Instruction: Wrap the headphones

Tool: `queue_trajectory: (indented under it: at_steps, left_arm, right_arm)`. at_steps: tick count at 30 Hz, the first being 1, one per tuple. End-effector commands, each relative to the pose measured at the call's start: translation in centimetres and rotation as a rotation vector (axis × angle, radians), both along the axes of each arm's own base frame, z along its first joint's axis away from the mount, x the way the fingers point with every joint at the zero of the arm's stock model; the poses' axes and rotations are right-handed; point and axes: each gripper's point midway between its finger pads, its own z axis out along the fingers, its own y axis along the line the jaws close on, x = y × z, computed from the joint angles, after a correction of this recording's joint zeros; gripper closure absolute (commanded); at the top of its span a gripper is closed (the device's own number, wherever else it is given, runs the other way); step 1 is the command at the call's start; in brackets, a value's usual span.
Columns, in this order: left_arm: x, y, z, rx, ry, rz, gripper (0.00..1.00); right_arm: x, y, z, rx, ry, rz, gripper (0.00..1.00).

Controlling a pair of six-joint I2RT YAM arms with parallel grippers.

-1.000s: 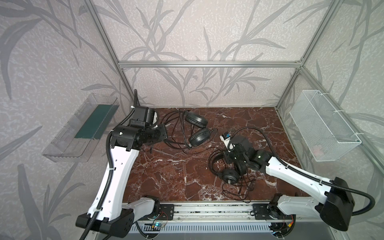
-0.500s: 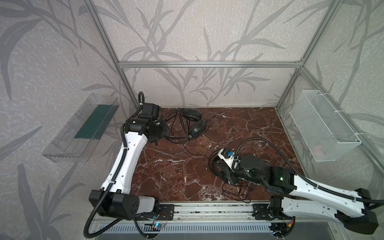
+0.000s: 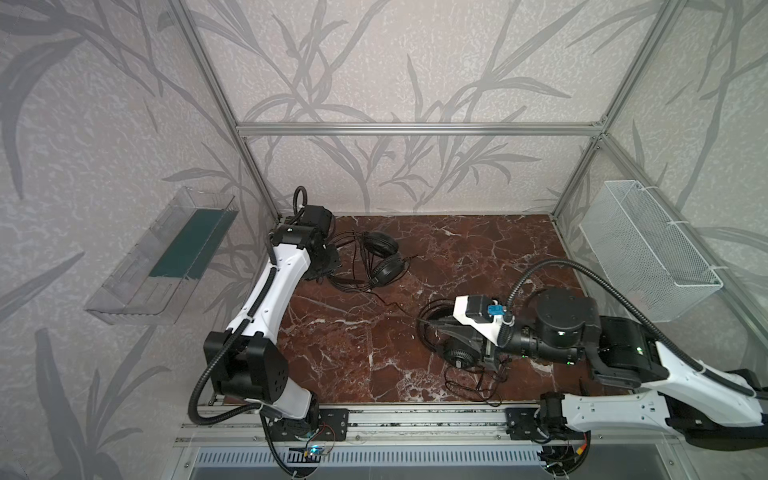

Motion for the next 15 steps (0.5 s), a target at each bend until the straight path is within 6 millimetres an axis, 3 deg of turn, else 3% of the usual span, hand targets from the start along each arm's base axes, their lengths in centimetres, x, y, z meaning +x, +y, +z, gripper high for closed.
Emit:
queue_trajectory:
  at_steps: [1, 6, 15]
  left_arm:
    - [1.5, -0.7, 1.4, 0.016, -0.058, -0.032, 1.00]
    - [1.5, -2.0, 0.3, 0.075, -0.032, -0.095, 1.00]
    - [-0.8, -5.4, -1.5, 0.076, -0.038, -0.227, 1.00]
  right_arm:
    - [-2.0, 0.0, 2.9, 0.041, -0.059, 0.124, 1.00]
    - [-1.9, 1.8, 5.1, 0.062, -0.119, 0.153, 1.00]
    - [5.1, 4.1, 7.8, 0.086, -0.137, -0.039, 1.00]
